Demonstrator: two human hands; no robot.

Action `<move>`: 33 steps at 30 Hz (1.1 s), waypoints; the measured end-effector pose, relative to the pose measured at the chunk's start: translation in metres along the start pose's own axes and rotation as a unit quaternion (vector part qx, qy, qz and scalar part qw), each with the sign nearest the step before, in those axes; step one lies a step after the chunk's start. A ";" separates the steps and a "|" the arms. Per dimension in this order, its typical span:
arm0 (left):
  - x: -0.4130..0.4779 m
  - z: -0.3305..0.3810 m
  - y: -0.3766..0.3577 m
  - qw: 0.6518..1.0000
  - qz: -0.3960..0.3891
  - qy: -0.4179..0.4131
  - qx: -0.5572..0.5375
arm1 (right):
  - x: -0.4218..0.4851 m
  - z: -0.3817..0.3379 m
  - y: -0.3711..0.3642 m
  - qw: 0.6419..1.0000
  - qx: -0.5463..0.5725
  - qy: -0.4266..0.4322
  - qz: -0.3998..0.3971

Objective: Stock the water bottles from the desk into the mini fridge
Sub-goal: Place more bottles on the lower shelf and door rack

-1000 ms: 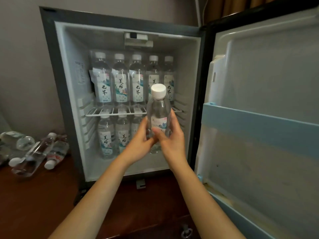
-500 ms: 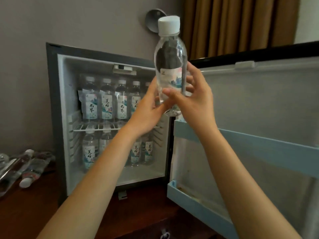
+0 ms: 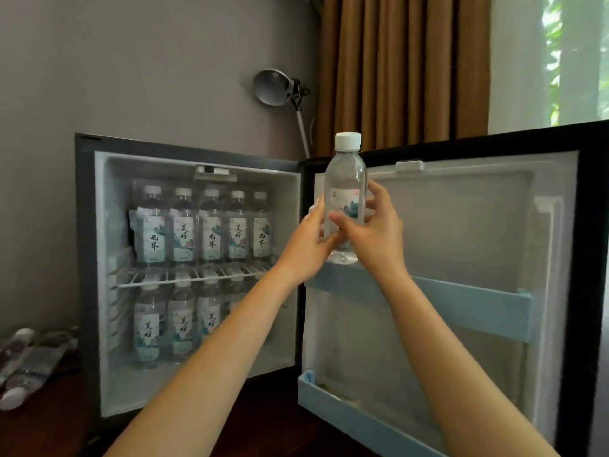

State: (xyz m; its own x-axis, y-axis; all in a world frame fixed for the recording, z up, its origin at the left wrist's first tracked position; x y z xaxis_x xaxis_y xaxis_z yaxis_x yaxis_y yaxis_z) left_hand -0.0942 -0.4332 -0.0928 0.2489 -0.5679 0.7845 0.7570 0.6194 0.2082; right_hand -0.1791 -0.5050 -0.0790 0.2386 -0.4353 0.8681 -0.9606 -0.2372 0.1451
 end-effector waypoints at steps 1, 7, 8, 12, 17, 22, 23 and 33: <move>0.001 -0.002 -0.001 1.000 -0.002 0.001 0.004 | 0.001 0.002 -0.001 1.000 -0.009 0.000 -0.003; 0.001 -0.016 -0.001 0.993 0.029 0.029 0.107 | 0.010 0.020 0.001 0.997 -0.070 0.029 -0.035; 0.002 -0.016 -0.004 0.992 0.026 0.027 0.123 | 0.012 0.026 0.003 0.996 -0.074 0.029 -0.040; 0.012 -0.020 -0.017 0.975 0.007 0.053 0.214 | 0.024 0.051 0.010 0.994 -0.082 0.013 -0.078; 0.017 -0.026 -0.032 0.954 0.021 0.040 0.298 | 0.035 0.078 0.013 0.988 -0.077 0.006 -0.137; 0.025 -0.028 -0.040 0.945 0.059 0.006 0.323 | 0.046 0.100 0.011 0.984 -0.069 0.001 -0.164; 0.027 -0.029 -0.041 0.943 0.060 0.003 0.326 | 0.048 0.104 0.011 0.984 -0.068 0.000 -0.164; 0.023 -0.042 -0.038 0.963 0.105 -0.033 0.247 | 0.051 0.111 0.005 0.973 -0.152 0.035 -0.169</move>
State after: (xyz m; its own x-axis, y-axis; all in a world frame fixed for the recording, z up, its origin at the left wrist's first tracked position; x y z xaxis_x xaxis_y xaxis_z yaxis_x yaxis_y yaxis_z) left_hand -0.0917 -0.4922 -0.1066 0.3138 -0.3758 0.8720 0.3097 0.9086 0.2802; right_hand -0.1560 -0.6248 -0.0864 0.5486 -0.3134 0.7751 -0.8291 -0.0846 0.5526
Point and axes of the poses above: each hand's wrist, its own x-axis towards the middle knuckle, its own y-axis out of the back of the hand, z = x × y, the point moved 6 cm from there along x, towards the middle knuckle, and after that the axes turned 15 degrees about -x, right-handed, at the moved point
